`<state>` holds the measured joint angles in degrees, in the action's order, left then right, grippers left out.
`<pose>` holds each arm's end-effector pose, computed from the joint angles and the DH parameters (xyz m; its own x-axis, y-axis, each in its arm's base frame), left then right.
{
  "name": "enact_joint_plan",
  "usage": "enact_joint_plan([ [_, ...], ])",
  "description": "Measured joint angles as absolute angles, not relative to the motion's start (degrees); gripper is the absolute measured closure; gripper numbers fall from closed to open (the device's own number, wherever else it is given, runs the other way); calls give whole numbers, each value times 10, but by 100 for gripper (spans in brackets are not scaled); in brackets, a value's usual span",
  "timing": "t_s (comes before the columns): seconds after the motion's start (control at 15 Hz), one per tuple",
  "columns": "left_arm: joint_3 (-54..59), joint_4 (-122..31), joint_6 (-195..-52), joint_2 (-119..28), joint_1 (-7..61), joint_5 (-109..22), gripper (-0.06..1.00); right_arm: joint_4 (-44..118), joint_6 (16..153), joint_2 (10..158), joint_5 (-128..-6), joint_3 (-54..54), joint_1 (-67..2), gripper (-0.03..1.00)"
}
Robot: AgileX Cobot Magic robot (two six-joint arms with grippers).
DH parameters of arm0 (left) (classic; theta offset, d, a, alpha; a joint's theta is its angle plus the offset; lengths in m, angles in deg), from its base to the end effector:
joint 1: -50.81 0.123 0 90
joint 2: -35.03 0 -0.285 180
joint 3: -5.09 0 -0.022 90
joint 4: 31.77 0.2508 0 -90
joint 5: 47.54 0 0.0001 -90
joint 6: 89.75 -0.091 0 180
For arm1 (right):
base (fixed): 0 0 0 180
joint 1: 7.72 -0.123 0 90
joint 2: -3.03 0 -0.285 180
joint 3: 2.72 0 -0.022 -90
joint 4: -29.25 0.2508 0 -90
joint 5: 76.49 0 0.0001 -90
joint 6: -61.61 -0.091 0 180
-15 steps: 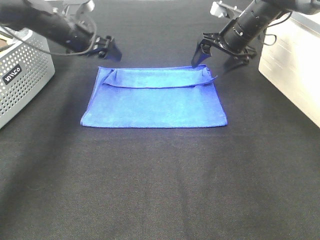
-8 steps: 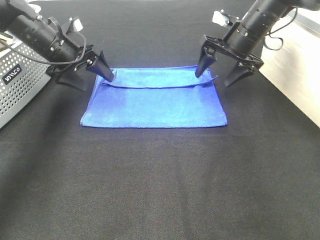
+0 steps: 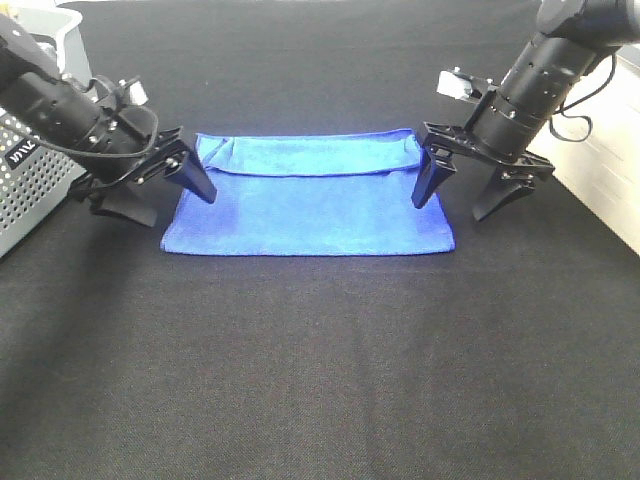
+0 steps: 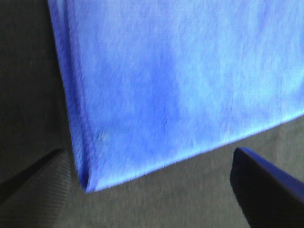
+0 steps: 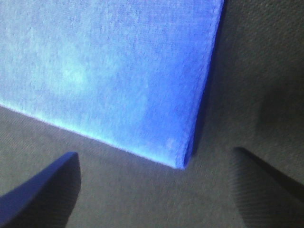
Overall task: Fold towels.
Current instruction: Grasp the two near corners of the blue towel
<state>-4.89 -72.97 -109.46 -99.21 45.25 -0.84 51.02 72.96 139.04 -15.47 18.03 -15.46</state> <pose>0.4356 -0.0863 0.1279 -0.9769 -0.0772 -0.1994 0.0354 0.8613 -0.5068 0.4414 0.0898 0.1481 -0.9851 -0.1405 -0.0990 -0.1654 0.9321 0.3222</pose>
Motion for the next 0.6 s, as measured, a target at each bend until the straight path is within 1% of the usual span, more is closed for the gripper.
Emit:
enact_joint_plan([
  [0.13, -49, -732, -1095, -995, 444, -39, 8, 511, 742, 1394, -161, 180, -155, 17],
  [0.33, -49, -736, -1082, -1018, 436, -53, 8, 560, 775, 1428, -166, 180, -155, 17],
  [0.47, -49, -747, -1064, -1030, 436, -59, 8, 602, 790, 1448, -172, 180, -155, 21],
  [0.53, -49, -747, -1064, -1030, 436, -59, 8, 602, 790, 1448, -172, 180, -155, 21],
  [0.6, -49, -761, -1063, -1036, 436, -61, 11, 627, 790, 1455, -179, 180, -155, 28],
])
